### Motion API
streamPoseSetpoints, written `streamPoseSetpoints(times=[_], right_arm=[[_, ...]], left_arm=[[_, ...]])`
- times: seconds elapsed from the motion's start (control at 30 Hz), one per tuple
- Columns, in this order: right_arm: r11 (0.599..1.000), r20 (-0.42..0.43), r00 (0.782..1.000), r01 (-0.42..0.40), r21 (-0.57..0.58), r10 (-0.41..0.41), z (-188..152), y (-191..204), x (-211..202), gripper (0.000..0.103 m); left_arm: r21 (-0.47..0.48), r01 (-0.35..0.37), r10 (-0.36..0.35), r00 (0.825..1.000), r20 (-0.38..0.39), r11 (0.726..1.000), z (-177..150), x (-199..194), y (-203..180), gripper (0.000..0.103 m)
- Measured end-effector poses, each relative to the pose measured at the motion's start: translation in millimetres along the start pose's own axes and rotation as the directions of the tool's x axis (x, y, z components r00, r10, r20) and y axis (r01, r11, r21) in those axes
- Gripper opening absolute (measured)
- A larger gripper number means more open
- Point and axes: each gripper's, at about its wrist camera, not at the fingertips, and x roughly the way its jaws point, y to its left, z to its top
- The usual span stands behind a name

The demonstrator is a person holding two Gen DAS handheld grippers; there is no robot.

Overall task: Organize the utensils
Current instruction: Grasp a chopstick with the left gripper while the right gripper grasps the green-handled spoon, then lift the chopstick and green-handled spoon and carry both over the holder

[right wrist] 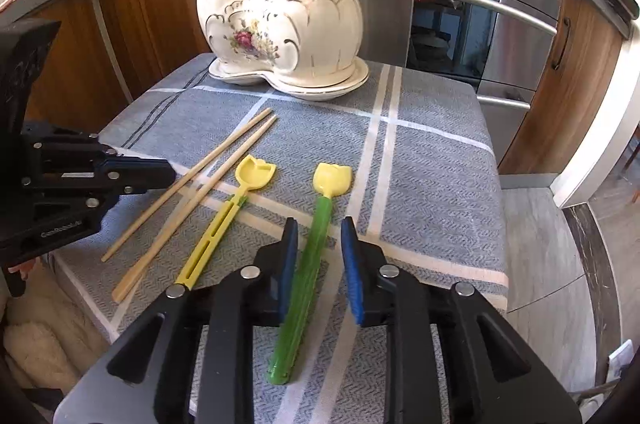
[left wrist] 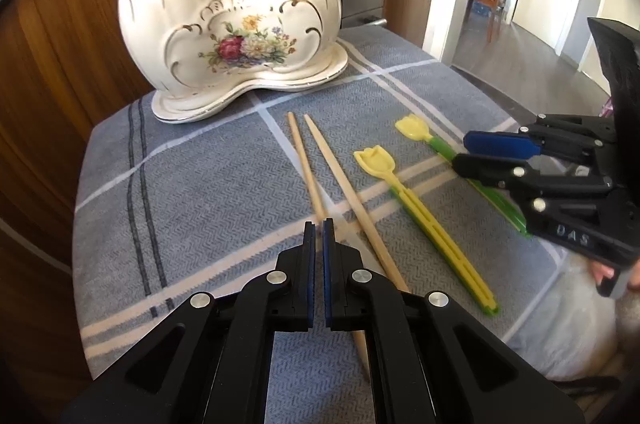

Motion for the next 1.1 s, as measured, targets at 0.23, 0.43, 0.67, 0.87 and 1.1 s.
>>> streamPoseSetpoints(times=[0.23, 0.43, 0.67, 0.87, 1.1], right_arm=[[1.000, -0.026, 0.999, 0.018, -0.017, -0.018, -1, 2, 4, 0.022], [1.000, -0.033, 0.999, 0.007, -0.028, -0.008, 2, 3, 6, 0.015], [1.000, -0.052, 0.999, -0.009, -0.012, 0.009, 1, 0, 4, 0.015], [1.000, -0.031, 0.999, -0.012, -0.006, 0.012, -2, 0, 3, 0.012], [1.000, -0.008, 1.000, -0.019, 0.009, 0.019, -3, -1, 3, 0.009]], left_arm=[[0.031, -0.026, 0.028, 0.998, -0.054, 0.999, 6, 6, -9, 0.020], [0.038, -0.025, 0.029, 0.994, -0.109, 0.999, 15, 12, -5, 0.020], [0.067, 0.000, 0.011, 0.987, -0.159, 0.998, 25, 17, 2, 0.019], [0.038, -0.006, 0.011, 0.990, -0.139, 0.999, 30, 20, 2, 0.015], [0.033, -0.042, 0.045, 0.995, -0.088, 0.999, 26, 19, 5, 0.006]])
